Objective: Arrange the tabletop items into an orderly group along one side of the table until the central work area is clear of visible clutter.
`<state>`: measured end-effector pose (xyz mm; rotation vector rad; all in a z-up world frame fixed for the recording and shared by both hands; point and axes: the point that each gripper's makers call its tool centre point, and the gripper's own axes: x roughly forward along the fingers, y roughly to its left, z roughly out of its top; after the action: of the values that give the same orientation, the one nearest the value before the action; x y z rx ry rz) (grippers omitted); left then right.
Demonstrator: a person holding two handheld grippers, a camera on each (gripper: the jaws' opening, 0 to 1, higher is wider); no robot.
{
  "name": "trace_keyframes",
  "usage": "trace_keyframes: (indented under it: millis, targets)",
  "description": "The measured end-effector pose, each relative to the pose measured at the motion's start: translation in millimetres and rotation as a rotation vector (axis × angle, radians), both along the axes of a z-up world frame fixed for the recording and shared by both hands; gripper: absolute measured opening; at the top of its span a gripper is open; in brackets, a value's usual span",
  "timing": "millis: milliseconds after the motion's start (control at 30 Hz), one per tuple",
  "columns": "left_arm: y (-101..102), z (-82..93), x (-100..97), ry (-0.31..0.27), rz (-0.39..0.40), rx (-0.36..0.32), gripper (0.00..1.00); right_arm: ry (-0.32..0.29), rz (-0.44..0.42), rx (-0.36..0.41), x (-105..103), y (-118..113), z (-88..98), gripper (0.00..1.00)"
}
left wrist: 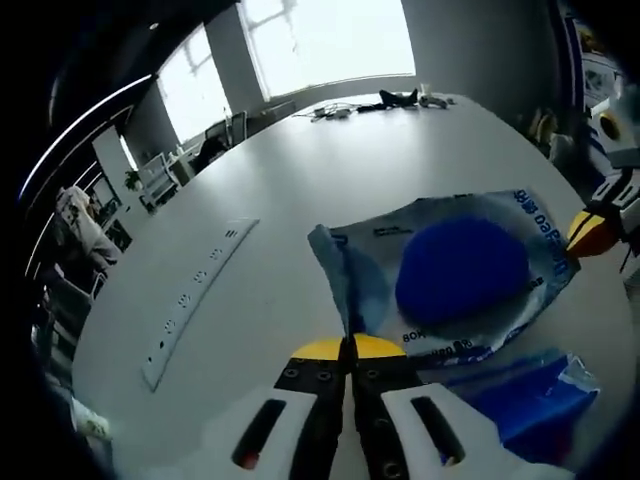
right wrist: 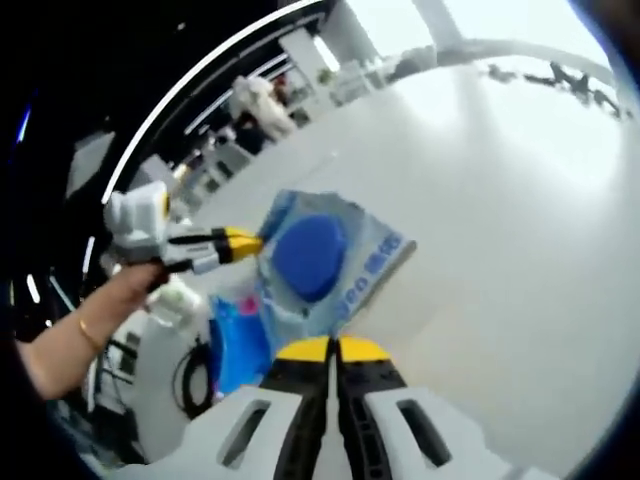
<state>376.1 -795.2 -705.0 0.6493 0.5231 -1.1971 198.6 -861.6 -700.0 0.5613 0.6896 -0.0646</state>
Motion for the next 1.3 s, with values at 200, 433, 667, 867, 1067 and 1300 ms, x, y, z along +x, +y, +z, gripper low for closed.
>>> trace_keyframes:
  millis: [200,433,667,867,1067,1300]
  targets:
    - [22,5.4,10.0,0.024,0.078,0.015,0.00,0.002,0.111,-0.058,19,3,2.6,0.00]
    - [45,10.8,14.8,0.054,0.162,0.033,0.00,-0.009,0.161,-0.125,43,-3,11.2,0.00]
    - [59,15.8,15.6,0.065,0.211,0.039,0.00,-0.014,0.190,-0.177,64,-9,13.9,0.00]
    - [74,16.2,15.1,0.081,0.268,0.049,0.00,-0.017,0.212,-0.204,84,-9,14.5,0.00]
    - [88,21.5,16.0,0.134,0.363,-0.008,0.00,-0.026,0.247,-0.250,105,-10,15.5,0.00]
    - [102,23.2,12.2,0.158,0.438,-0.031,0.00,-0.028,0.289,-0.274,124,-8,16.4,0.00]
